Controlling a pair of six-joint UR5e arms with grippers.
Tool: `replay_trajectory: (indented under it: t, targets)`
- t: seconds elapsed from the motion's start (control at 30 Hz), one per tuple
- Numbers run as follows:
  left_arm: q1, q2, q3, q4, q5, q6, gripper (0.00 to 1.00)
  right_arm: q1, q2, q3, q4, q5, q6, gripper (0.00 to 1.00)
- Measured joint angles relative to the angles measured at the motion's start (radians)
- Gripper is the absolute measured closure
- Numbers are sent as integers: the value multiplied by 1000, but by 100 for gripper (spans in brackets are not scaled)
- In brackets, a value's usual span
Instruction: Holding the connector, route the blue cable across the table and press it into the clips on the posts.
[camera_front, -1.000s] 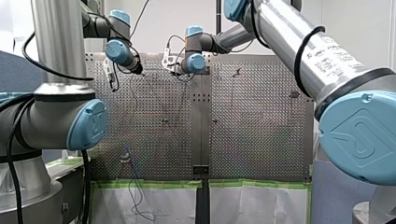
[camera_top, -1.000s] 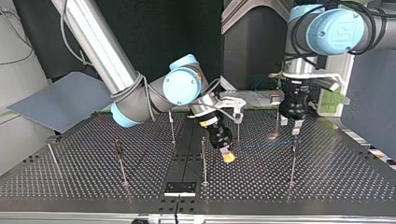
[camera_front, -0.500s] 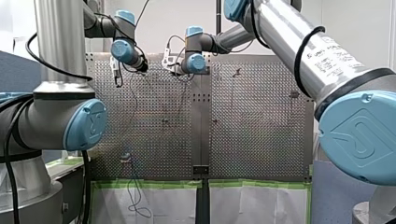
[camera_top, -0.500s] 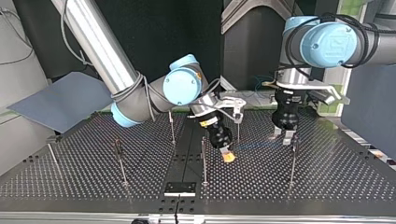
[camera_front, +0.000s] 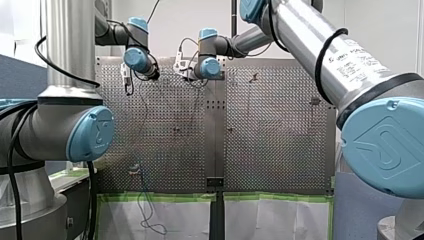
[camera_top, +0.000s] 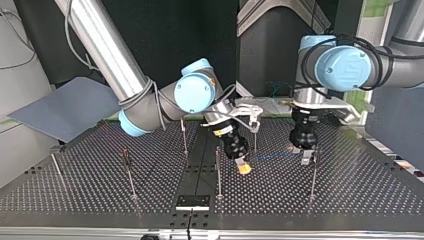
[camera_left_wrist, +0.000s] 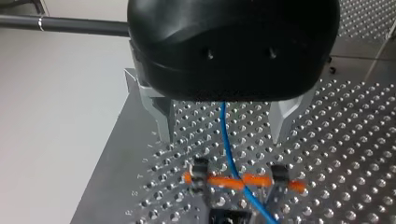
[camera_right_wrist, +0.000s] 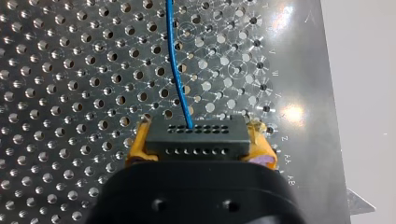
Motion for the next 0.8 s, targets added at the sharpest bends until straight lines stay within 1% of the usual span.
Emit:
replay_trajectory:
  t: [0.3,0.43,0.57,0.7,0.73,0.77,0.8]
  targets:
    - [-10,-56,48,14,-12,1,0,0,1,0,-1,0,0,100]
    - [-17,-80,65,31,-23,-3,0,-1,1,0,0,-1,0,100]
    - [-21,-86,72,45,-44,-6,0,-1,1,0,0,-1,2,100]
    - [-24,-87,73,50,-55,-7,0,-1,1,0,0,-2,3,100]
    - [-25,-87,74,50,-58,-7,8,-1,2,0,0,-2,3,100]
    - [-26,-87,74,51,-61,-8,42,-1,1,0,1,-2,3,100]
    - [-26,-87,74,51,-64,-8,42,-1,1,1,1,-2,3,100]
